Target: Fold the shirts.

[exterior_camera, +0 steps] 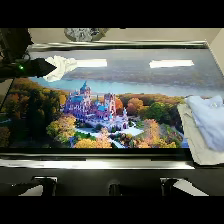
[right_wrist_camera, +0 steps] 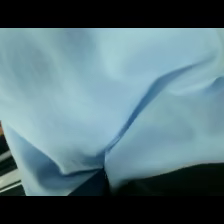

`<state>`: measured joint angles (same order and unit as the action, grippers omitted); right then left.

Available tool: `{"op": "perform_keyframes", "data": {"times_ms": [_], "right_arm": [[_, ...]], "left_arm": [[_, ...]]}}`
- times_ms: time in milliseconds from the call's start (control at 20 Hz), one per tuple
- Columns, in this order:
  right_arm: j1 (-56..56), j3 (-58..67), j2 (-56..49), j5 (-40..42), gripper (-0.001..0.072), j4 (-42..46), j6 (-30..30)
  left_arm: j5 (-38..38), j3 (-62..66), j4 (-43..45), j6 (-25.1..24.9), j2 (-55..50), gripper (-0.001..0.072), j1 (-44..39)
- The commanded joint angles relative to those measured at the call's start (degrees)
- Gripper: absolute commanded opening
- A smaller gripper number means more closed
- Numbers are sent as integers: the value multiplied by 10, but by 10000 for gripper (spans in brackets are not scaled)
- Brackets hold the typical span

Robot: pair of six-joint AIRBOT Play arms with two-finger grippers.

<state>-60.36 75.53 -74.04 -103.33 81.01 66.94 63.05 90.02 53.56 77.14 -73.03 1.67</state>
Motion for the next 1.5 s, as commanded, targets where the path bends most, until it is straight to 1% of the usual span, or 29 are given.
{"op": "perform_keyframes", "data": {"times_ms": [0, 50, 100, 200, 250, 300, 350, 450, 500, 550, 600, 650, 700, 750, 800, 850, 900, 950, 1000, 1050, 1450], "right_arm": [[-1, -85, 6, 58, 352, 73, -16], [-1, -80, 6, 67, 595, 73, -28], [-1, -66, 7, 80, 626, 77, -52], [-1, 12, 7, 106, 624, 76, -74], [5, 76, 7, 138, 621, 64, -88], [20, 143, 7, 172, 620, 52, -101], [47, 209, 7, 210, 620, 48, -108], [144, 310, 7, 292, 620, 45, -106], [203, 332, 7, 309, 620, 41, -102], [271, 336, 7, 311, 619, 33, -78], [333, 336, 2, 277, 618, 30, -40], [395, 330, -9, 240, 618, 30, -17], [446, 313, -23, 204, 618, 30, -12], [486, 286, -37, 169, 618, 28, -4], [517, 254, -50, 133, 618, 21, -2], [544, 212, -59, 110, 619, 20, 0], [565, 172, -60, 108, 619, 22, 1], [582, 141, -60, 115, 619, 26, 0], [593, 122, -60, 126, 619, 33, 0], [602, 115, -60, 136, 621, 40, 1], [604, 115, -60, 134, 620, 45, 0]], "left_arm": [[0, 0, -2, 0, 0, 29, 0], [0, 1, -2, 0, 1, 29, 0], [0, 6, -2, 0, 1, 29, 1], [0, 38, 6, -1, 3, 27, 2], [0, 69, 28, -2, 3, 27, 1], [0, 102, 74, -2, 2, 26, 0], [0, 135, 170, 23, 1, 25, -9], [2, 161, 407, 133, -7, 25, -34], [19, 159, 486, 158, -15, 27, -46], [57, 159, 502, 157, -28, 28, -50], [107, 156, 492, 158, -43, 53, -50], [172, 145, 476, 166, -57, 228, -50], [229, 120, 451, 181, -66, 518, -50], [259, 74, 417, 175, -64, 610, -50], [255, 16, 383, 175, -48, 604, -50], [227, -56, 349, 185, -19, 592, -50], [188, -125, 337, 200, 17, 591, -54], [151, -182, 343, 215, 49, 589, -58], [118, -227, 350, 230, 79, 589, -58], [97, -254, 351, 234, 98, 589, -57], [93, -263, 353, 234, 109, 590, -57]]}}
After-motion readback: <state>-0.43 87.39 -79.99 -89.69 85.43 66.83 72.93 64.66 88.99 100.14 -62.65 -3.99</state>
